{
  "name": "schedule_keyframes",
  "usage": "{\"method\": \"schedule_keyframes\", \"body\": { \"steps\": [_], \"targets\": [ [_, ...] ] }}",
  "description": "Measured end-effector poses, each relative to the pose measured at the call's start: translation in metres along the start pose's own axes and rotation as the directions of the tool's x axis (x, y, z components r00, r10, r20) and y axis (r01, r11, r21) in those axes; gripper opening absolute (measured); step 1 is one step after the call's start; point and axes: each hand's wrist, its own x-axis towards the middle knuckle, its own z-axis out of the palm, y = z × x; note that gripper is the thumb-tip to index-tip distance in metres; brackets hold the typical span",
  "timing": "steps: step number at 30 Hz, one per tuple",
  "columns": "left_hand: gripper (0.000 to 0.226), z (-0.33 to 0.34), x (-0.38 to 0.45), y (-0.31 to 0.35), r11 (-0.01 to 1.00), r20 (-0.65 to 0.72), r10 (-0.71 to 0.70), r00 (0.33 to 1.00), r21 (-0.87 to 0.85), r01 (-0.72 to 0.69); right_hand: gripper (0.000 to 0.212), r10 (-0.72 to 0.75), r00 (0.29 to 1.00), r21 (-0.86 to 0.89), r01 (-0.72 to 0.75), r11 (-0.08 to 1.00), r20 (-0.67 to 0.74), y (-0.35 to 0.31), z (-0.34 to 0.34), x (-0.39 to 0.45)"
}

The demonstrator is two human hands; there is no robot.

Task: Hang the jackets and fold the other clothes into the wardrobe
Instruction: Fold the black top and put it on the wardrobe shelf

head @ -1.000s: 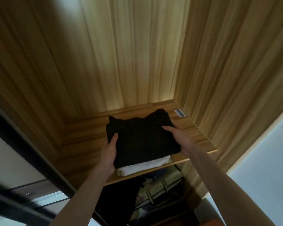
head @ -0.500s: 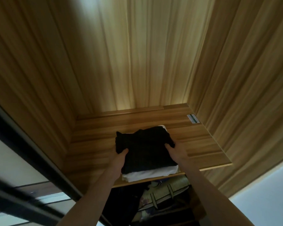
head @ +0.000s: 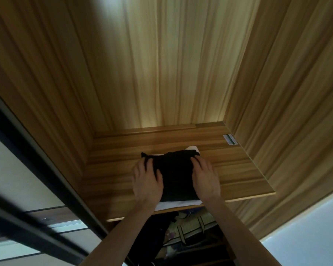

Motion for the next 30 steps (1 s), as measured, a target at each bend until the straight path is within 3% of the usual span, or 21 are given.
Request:
{"method": "schedule_keyframes", "body": {
  "steps": [2, 4, 8, 11, 19, 25, 30],
  "targets": [
    [0.052, 0.013, 0.001, 0.006, 0.99, 0.089, 0.116, 0.989, 0.075, -0.123, 0.049, -0.133, 0.988, 0.005, 0.133, 0.991, 0.083, -0.003, 0.008, 0.006],
    [0.062, 0.025, 0.001, 0.002, 0.975, 0.234, 0.127, 0.964, 0.147, -0.164, 0.056, -0.14, 0.959, 0.035, 0.136, 0.99, 0.245, 0.0, 0.019, 0.01],
    [0.074, 0.04, -0.007, -0.021, 0.98, 0.315, 0.07, 0.946, 0.158, -0.125, 0.075, 0.121, 0.898, 0.018, -0.141, 0.99, 0.424, 0.026, 0.038, 0.007],
    [0.08, 0.043, -0.015, -0.025, 0.983, 0.321, 0.063, 0.945, 0.144, -0.114, 0.081, 0.196, 0.887, 0.021, -0.225, 0.974, 0.418, 0.034, 0.045, 0.005],
    [0.066, 0.016, -0.016, -0.014, 0.985, 0.346, 0.06, 0.936, 0.13, -0.111, 0.072, 0.142, 0.92, 0.072, -0.18, 0.981, 0.366, 0.022, 0.028, 0.002],
    [0.058, -0.04, -0.021, -0.005, 0.978, 0.158, 0.136, 0.978, 0.138, -0.158, 0.067, 0.047, 0.972, 0.146, -0.082, 0.986, 0.232, -0.019, -0.013, -0.021],
    [0.051, -0.093, -0.041, -0.009, 0.956, -0.003, 0.241, 0.971, 0.171, -0.236, 0.059, -0.044, 0.983, 0.209, 0.005, 0.978, 0.179, -0.055, -0.059, -0.042]
  ]
}}
